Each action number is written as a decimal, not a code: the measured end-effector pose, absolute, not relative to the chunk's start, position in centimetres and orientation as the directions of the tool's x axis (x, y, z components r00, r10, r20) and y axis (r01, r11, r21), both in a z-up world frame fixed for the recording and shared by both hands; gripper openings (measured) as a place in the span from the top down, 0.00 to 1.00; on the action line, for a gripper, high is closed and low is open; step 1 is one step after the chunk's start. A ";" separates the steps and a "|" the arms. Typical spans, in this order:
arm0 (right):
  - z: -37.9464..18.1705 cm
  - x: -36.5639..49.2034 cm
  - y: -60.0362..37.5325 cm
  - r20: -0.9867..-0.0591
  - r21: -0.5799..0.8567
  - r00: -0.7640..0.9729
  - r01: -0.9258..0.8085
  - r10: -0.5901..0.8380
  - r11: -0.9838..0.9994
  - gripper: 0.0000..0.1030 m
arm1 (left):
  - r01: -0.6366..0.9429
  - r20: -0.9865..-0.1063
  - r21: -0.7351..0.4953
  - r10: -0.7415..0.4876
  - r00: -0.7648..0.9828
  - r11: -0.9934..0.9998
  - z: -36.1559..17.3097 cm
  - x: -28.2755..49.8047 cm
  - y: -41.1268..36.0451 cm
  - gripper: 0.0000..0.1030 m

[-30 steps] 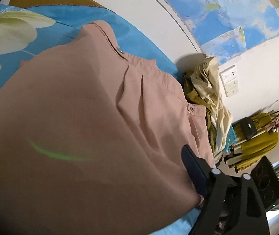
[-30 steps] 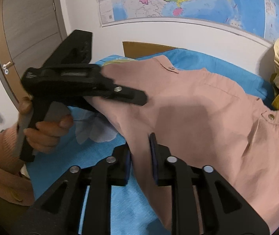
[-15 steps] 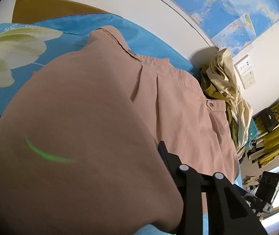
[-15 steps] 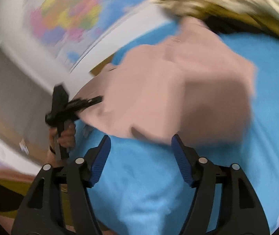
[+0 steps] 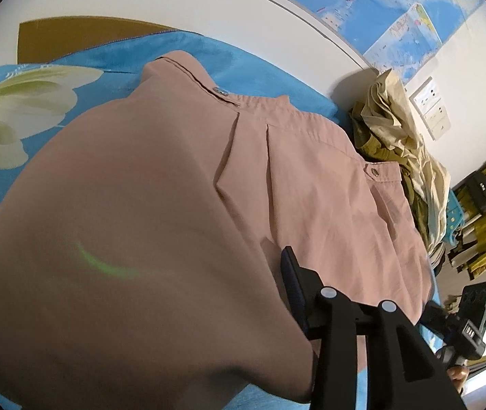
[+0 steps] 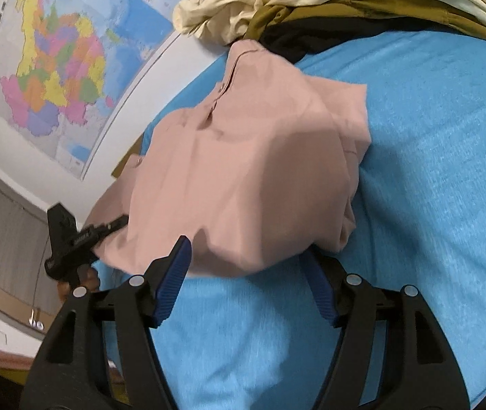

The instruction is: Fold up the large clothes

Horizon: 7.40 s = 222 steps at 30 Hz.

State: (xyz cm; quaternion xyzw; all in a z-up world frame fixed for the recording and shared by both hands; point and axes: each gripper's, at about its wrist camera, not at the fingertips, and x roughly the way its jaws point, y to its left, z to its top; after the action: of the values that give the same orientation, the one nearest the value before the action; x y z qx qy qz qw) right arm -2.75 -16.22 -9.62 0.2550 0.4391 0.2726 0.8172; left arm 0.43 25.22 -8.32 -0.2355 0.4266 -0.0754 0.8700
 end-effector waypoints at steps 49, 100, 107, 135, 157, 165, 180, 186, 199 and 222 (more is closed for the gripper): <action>-9.5 4.6 -12.4 -0.516 0.686 0.517 -0.226 0.682 0.691 0.36 | -0.022 -0.703 -0.463 -0.352 0.618 0.886 -8.1 1.8 24.1 0.33; -3.5 7.2 -8.5 -0.381 0.699 0.404 -0.463 0.831 0.545 0.88 | -0.046 -0.691 -0.385 -0.255 0.677 0.922 -2.7 3.1 23.8 0.86; 1.0 7.0 -6.0 -0.342 0.648 0.396 -0.557 0.852 0.519 0.88 | -0.036 -0.639 -0.365 -0.223 0.736 0.930 1.7 2.6 25.5 0.86; 4.9 11.6 16.0 -0.320 0.610 0.168 -0.716 0.932 0.339 0.88 | -0.367 -0.617 -0.197 0.176 0.767 0.909 8.7 0.5 44.2 0.86; -5.4 12.3 31.4 -0.477 0.590 0.030 -0.730 0.878 0.345 0.86 | -0.615 -0.724 -0.158 0.333 0.604 0.773 -2.2 3.1 60.2 0.85; -7.6 12.0 26.6 -0.509 0.646 -0.043 -0.680 0.860 0.348 0.47 | -0.639 -0.780 -0.267 0.228 0.583 0.722 -8.1 1.5 62.6 0.77; -8.7 10.9 20.4 -0.542 0.647 -0.051 -0.663 0.839 0.377 0.94 | -0.569 -0.735 -0.280 0.208 0.645 0.773 -6.1 2.5 61.3 0.81; -9.0 10.8 20.1 -0.592 0.622 -0.028 -0.652 0.806 0.434 0.75 | -0.615 -0.786 -0.237 0.224 0.577 0.752 -7.5 2.3 61.6 0.53; -2.4 9.6 20.4 -0.587 0.366 0.207 -0.794 0.782 0.485 0.60 | -0.612 -0.710 -0.071 0.391 0.585 0.788 -2.8 -4.4 56.4 0.30; -4.8 6.1 22.7 -0.625 0.299 0.175 -0.846 0.761 0.441 0.52 | -0.459 -0.706 -0.116 0.252 0.662 0.881 -4.4 -4.4 44.9 0.25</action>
State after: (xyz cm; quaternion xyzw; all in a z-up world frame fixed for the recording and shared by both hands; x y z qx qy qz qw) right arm 6.12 22.70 -4.83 -0.0581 0.3689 0.5256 0.7644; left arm -4.37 44.94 -4.42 -0.1433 0.3605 0.1975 0.9003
